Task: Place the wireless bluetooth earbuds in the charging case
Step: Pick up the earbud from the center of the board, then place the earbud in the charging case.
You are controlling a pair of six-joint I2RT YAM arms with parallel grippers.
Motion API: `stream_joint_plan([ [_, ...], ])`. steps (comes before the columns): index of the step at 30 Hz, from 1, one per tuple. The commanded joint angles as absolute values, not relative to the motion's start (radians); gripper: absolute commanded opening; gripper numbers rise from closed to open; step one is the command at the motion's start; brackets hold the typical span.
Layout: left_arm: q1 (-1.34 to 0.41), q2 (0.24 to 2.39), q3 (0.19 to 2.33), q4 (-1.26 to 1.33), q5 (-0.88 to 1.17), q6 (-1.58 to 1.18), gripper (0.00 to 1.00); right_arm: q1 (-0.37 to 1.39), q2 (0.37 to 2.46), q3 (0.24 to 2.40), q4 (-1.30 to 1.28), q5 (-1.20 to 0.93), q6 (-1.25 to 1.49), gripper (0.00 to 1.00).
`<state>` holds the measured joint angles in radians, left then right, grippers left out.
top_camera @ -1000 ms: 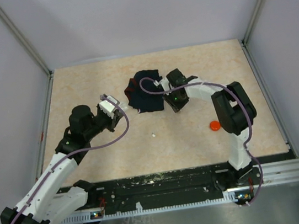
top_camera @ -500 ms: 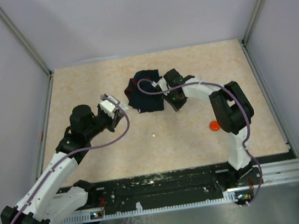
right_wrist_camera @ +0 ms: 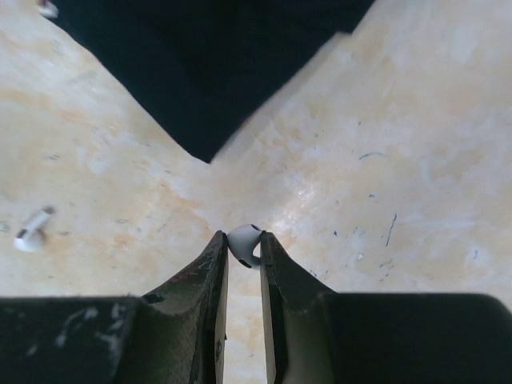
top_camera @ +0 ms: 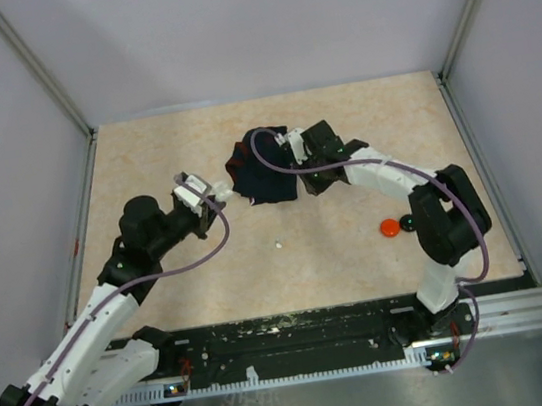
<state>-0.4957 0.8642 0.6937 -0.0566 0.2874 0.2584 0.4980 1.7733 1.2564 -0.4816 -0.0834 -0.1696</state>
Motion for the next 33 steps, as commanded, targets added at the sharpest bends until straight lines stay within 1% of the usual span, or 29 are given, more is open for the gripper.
stream_joint_plan([
  [1,-0.497,0.842,0.679,0.019,0.292,0.210,0.00,0.552,1.596,1.224,-0.309,-0.096,-0.072,0.18],
  [5,-0.497,0.815,0.635,0.119,0.331,0.168,0.00,0.595,1.493,1.172,-0.186,-0.103,0.004,0.18],
  [14,-0.497,0.778,0.484,0.500,0.357,0.137,0.01,0.685,1.340,1.145,-0.019,-0.118,0.135,0.18],
  [20,-0.497,0.822,0.504,0.581,0.366,0.140,0.02,0.746,1.283,1.135,0.097,-0.138,0.233,0.18],
  [23,-0.497,0.843,0.495,0.668,0.398,0.149,0.02,0.773,1.262,1.118,0.164,-0.135,0.291,0.18],
  [28,-0.498,0.847,0.454,0.773,0.452,0.177,0.02,0.809,1.243,1.086,0.288,-0.171,0.383,0.18],
  [33,-0.498,0.819,0.396,0.834,0.475,0.209,0.02,0.859,1.236,1.060,0.371,-0.187,0.417,0.18],
])
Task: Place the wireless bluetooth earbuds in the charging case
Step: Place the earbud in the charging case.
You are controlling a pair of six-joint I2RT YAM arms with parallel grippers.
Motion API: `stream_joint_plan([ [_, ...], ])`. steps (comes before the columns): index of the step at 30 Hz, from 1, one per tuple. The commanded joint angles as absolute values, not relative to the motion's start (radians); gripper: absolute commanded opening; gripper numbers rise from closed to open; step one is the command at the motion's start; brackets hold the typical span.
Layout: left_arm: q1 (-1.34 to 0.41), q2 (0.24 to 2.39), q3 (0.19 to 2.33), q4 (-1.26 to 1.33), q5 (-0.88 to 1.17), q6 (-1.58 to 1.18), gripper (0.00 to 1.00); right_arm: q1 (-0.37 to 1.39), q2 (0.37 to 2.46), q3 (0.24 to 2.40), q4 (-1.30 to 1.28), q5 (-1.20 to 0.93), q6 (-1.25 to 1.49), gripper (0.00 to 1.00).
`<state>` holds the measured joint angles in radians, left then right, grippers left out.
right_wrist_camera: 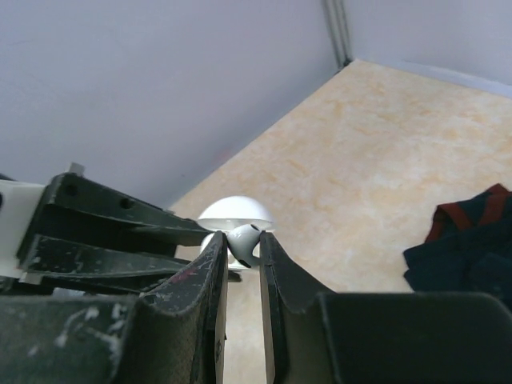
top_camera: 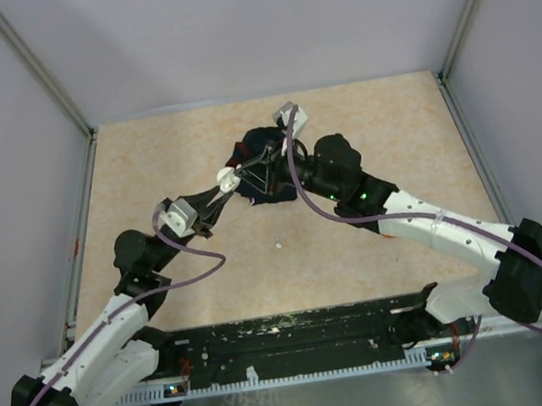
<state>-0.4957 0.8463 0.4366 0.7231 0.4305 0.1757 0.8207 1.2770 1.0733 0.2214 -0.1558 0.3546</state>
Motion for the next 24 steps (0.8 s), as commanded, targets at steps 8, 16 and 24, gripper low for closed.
stream_joint_plan([
  [8,-0.497,0.788,0.370,0.851,0.490,0.202,0.02,0.884,1.227,1.009,0.445,-0.160,0.439,0.17],
  [16,-0.498,0.772,0.360,0.858,0.495,0.170,0.02,0.886,1.246,0.979,0.505,-0.170,0.477,0.16],
  [24,-0.497,0.772,0.357,0.866,0.495,0.152,0.02,0.886,1.259,0.982,0.519,-0.202,0.499,0.16],
])
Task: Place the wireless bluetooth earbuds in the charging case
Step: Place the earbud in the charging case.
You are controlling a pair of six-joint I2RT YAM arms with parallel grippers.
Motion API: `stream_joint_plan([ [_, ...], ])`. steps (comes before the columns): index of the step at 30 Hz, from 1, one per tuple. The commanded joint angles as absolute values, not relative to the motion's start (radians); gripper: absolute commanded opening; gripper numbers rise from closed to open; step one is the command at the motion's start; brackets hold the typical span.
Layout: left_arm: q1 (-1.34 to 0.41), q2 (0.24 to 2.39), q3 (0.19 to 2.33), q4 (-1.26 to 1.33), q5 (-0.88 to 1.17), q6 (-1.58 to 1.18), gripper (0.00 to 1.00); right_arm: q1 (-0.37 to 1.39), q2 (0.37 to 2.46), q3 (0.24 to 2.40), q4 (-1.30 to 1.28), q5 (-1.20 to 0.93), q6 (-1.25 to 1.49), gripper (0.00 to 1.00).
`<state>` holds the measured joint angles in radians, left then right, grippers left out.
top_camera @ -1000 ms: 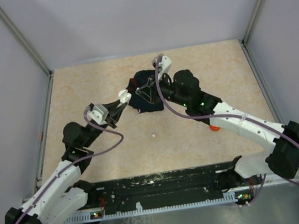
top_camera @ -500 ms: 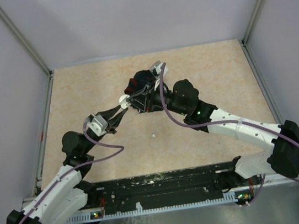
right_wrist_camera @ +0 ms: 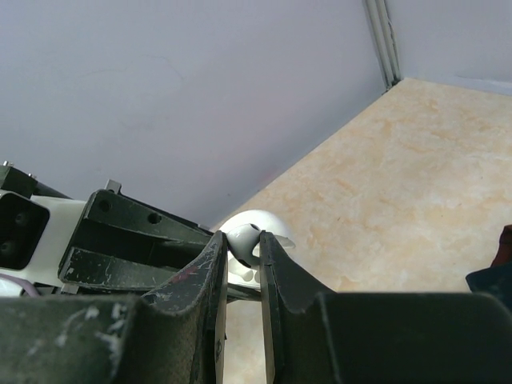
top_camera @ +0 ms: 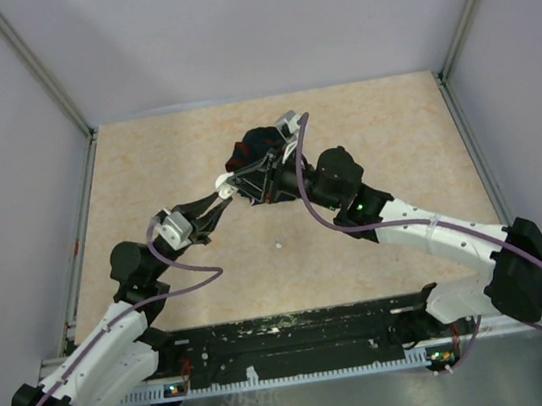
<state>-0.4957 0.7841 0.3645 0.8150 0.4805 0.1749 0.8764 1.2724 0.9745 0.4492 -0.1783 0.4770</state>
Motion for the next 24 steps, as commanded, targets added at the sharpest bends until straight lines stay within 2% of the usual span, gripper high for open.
stream_joint_plan([
  [1,-0.497,0.772,0.357,0.867,0.495,0.148,0.02,0.885,1.260,0.982,0.521,-0.207,0.503,0.15],
  [24,-0.497,0.772,0.354,0.890,0.507,0.098,0.02,0.909,1.292,0.958,0.492,-0.193,0.507,0.16],
])
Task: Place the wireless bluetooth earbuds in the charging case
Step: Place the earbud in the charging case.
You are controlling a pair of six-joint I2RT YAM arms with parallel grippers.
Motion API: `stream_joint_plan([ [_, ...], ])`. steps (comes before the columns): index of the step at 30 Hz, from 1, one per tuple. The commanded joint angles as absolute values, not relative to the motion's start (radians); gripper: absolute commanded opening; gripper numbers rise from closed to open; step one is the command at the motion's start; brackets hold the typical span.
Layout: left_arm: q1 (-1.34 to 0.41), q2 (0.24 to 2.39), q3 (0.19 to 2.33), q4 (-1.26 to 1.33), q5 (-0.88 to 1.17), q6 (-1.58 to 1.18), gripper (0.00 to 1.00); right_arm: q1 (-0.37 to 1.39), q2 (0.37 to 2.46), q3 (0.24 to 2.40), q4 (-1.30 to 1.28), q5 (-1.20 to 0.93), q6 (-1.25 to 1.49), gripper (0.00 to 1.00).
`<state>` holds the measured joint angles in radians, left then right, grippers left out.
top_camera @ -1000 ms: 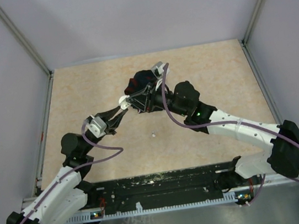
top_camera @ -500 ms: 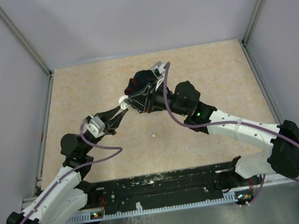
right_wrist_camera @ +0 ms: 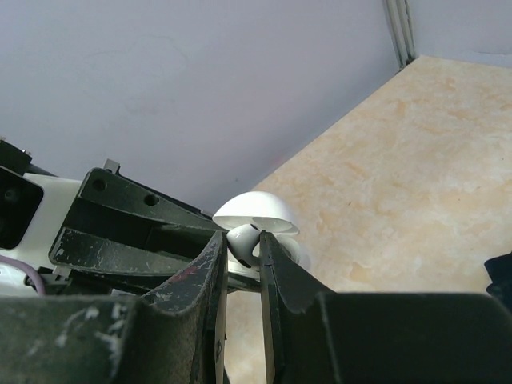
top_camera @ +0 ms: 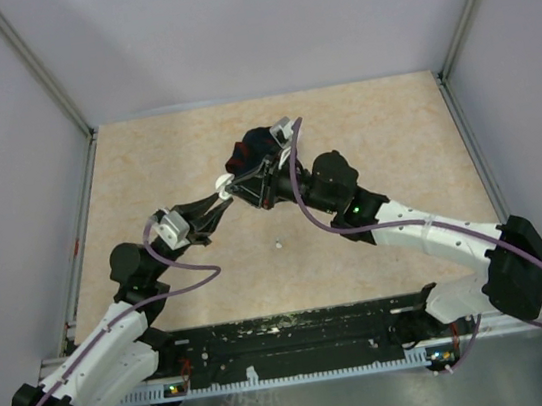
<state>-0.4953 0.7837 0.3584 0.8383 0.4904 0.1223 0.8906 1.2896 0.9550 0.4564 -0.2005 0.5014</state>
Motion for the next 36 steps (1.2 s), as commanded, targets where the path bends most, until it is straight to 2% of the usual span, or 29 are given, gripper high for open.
stream_joint_plan([
  [1,-0.497,0.773,0.354,0.889,0.509,0.097,0.02,0.910,1.290,0.958,0.488,-0.189,0.504,0.18],
  [8,-0.497,0.776,0.353,0.889,0.513,0.091,0.02,0.916,1.273,0.958,0.482,-0.163,0.466,0.36],
  [18,-0.497,0.779,0.353,0.875,0.509,0.084,0.02,0.917,1.246,0.968,0.463,-0.130,0.401,0.39],
  [26,-0.497,0.789,0.372,0.822,0.503,0.092,0.01,0.917,1.220,1.041,0.301,-0.153,0.244,0.39],
  [33,-0.497,0.793,0.383,0.784,0.490,0.124,0.00,0.919,1.220,1.114,0.165,-0.173,0.189,0.55],
  [36,-0.497,0.795,0.389,0.766,0.491,0.137,0.00,0.928,1.236,1.135,0.126,-0.141,0.172,0.57],
])
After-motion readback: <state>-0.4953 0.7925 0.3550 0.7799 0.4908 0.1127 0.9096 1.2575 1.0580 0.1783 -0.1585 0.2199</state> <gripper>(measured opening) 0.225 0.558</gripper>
